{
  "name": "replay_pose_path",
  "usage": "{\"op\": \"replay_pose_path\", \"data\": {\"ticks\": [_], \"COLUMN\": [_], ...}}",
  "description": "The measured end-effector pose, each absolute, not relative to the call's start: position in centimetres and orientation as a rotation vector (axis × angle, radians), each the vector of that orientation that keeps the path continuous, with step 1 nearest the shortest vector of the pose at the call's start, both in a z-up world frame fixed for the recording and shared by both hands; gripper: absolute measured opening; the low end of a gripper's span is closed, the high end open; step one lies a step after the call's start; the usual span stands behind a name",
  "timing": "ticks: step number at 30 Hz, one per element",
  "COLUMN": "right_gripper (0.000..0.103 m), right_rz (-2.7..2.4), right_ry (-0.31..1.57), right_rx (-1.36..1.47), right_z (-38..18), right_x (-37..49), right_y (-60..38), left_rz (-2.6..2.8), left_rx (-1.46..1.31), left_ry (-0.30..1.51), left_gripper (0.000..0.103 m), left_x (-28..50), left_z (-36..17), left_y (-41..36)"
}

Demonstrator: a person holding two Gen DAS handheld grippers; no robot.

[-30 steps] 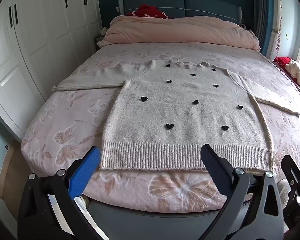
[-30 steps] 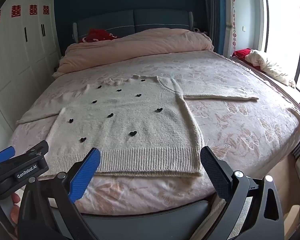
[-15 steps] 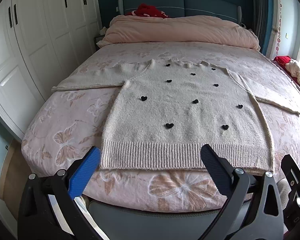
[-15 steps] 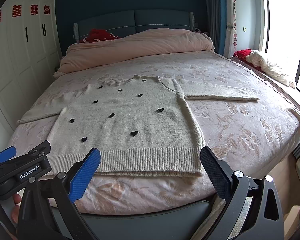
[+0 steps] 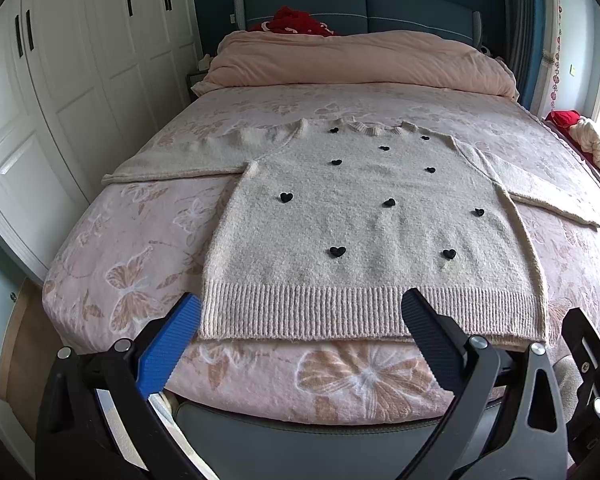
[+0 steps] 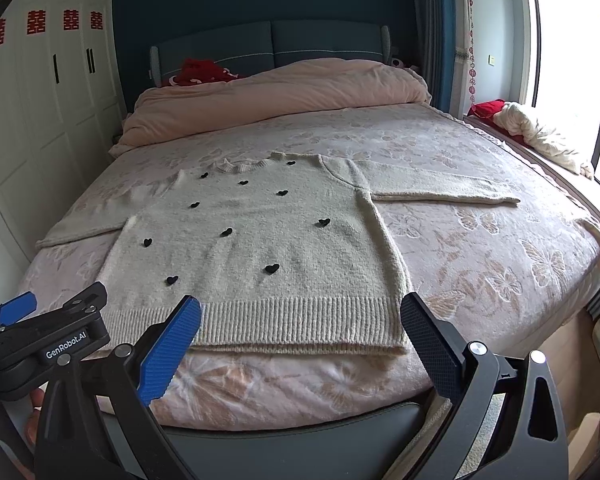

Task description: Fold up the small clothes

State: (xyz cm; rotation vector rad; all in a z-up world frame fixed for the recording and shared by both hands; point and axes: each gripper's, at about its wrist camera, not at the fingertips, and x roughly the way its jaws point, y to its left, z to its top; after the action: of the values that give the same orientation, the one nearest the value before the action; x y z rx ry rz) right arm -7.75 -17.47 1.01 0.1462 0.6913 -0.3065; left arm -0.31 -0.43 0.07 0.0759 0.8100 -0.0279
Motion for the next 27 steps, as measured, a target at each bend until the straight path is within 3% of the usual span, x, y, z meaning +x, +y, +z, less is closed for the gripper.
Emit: {"op": "replay_pose_path", "data": {"ticks": [27], "right_gripper": [0.098], "right_rz": [-0.303], "right_ry": [0.691], "right_rx": [0.151], "right_z": [0.97], "right_x": [-7.77], "right_y": [-17.38], "left_rz": [-0.029], "left_rx": [0.076], "left_ry": [0.818], "left_gripper": [0.098], "left_x": [-0.31], "left_z": [-0.32], "left_y": [-0.54]}}
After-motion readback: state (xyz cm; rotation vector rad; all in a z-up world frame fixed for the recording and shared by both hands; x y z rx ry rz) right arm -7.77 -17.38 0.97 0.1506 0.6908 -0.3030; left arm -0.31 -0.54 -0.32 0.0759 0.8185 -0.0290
